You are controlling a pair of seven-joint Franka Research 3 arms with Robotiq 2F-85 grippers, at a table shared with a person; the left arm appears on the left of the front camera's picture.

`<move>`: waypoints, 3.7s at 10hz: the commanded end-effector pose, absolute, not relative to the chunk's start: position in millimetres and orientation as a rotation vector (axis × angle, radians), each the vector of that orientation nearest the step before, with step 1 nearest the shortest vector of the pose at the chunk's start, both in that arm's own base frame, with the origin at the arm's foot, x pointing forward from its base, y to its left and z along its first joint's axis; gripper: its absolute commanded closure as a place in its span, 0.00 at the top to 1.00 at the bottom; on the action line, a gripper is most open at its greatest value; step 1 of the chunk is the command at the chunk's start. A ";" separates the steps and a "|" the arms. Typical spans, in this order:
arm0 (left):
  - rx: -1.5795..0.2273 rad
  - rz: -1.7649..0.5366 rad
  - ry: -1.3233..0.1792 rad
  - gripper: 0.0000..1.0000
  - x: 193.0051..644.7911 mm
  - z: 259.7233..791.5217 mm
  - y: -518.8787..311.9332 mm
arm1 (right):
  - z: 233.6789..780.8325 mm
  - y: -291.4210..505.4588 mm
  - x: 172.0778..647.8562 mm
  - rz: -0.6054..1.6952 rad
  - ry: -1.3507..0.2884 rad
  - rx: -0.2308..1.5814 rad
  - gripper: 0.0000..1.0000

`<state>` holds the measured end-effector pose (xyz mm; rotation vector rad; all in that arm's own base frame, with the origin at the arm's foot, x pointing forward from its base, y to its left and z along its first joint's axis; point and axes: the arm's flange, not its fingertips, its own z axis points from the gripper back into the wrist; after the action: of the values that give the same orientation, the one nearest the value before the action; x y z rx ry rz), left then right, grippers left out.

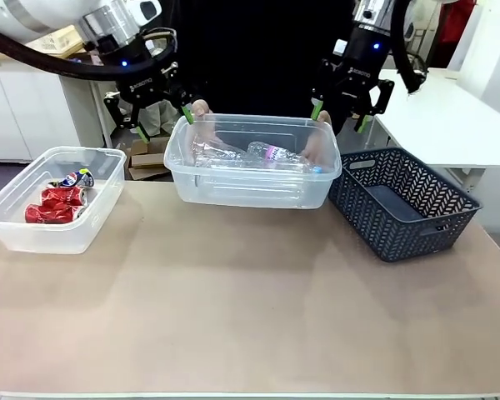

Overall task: Sort the waste into each basket.
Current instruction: Release the Organizing box you were holding.

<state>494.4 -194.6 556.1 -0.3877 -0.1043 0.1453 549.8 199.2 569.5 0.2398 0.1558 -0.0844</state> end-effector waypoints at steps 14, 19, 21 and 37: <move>-1.296 -0.252 -0.176 1.00 252.9 553.0 -20.8 | 582.1 -11.4 318.2 -0.272 -0.014 1.103 1.00; -0.999 -0.224 -0.200 1.00 257.4 581.1 -50.5 | 603.2 -6.4 310.1 -0.159 -0.005 0.967 1.00; -0.999 -0.224 -0.200 1.00 257.4 581.1 -50.5 | 603.2 -6.4 310.1 -0.159 -0.005 0.967 1.00; -0.999 -0.224 -0.200 1.00 257.4 581.1 -50.5 | 603.2 -6.4 310.1 -0.159 -0.005 0.967 1.00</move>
<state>257.7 -51.3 580.6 -0.9788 -0.1988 -0.2132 308.4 -6.2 603.1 0.9428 0.0078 -0.1859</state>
